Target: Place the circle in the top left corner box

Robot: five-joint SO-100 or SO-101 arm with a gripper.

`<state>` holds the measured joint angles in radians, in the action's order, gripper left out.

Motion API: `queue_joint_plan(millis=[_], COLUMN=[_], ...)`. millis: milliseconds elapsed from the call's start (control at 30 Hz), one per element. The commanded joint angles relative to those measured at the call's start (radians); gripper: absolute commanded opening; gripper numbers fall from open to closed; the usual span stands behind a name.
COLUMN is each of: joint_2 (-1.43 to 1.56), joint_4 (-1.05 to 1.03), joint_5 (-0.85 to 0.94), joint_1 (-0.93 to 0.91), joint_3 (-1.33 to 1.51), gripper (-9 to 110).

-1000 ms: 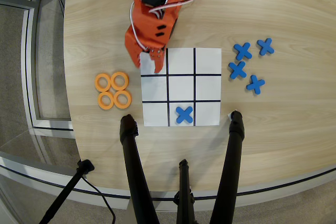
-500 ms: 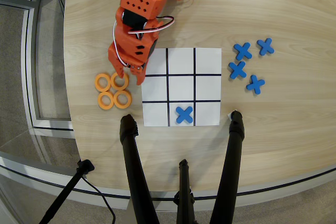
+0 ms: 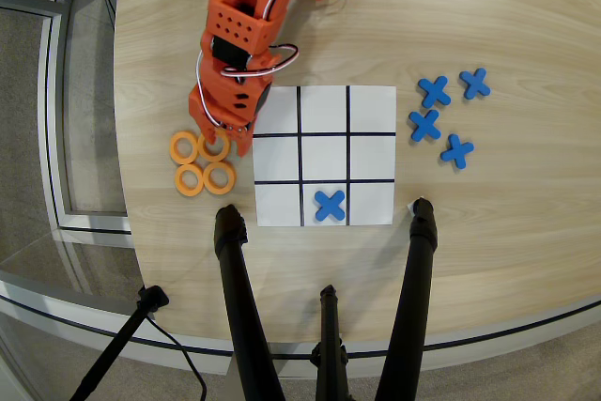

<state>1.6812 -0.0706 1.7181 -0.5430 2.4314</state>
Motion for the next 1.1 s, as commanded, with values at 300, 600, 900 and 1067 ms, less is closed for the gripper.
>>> queue_joint_plan(millis=[300, 600, 900, 1067], joint_2=[-0.049, -0.064, -0.058, -0.044], joint_4=[0.034, 0.034, -0.012, -0.152], joint_5=[0.009, 0.009, 0.012, 0.035], joint_1=[-0.008, -0.005, -0.008, -0.023], joint_3=[-0.041, -0.041, -0.028, -0.028], gripper=[18, 18, 18, 18])
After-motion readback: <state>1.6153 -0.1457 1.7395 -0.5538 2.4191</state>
